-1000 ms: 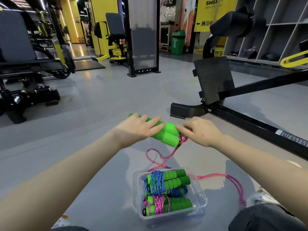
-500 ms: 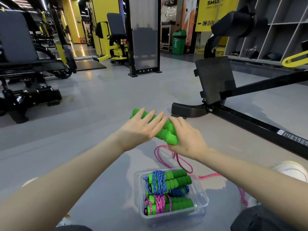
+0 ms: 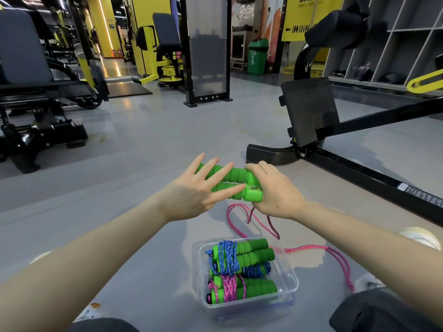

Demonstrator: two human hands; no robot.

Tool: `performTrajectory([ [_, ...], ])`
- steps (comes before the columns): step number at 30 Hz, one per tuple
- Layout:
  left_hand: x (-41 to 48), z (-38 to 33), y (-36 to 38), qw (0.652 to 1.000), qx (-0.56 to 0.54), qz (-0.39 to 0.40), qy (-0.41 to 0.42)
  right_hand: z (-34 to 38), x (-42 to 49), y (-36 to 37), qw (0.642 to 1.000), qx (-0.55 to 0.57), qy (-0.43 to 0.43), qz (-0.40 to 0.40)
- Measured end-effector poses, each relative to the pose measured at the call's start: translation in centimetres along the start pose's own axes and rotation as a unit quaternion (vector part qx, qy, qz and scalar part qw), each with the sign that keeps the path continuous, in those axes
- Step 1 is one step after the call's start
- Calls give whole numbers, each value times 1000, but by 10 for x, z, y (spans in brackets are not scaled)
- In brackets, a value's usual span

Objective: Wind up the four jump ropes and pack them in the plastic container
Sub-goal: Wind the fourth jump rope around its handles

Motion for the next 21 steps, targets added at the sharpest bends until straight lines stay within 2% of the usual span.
performTrajectory([
  [7, 0, 1, 1, 999, -24, -13, 28, -7, -5, 8, 995, 87, -28, 37],
  [13, -2, 2, 2, 999, -23, -27, 40, -6, -4, 6, 993, 111, -31, 29],
  [17, -5, 5, -2, 996, 18, -49, 68, -6, -2, 5, 990, 129, -41, 28],
  [21, -3, 4, -2, 996, -7, -53, 72, -8, -4, 3, 989, 133, -50, 37],
])
Point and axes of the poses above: each hand's wrist, its own x-axis towards the middle knuckle, its own y-axis out of the palm, z = x × y, the point moved 1 cm from there along x, towards the middle knuckle, and after that the axes turned 5 degrees about x, right-handed, at the moved point
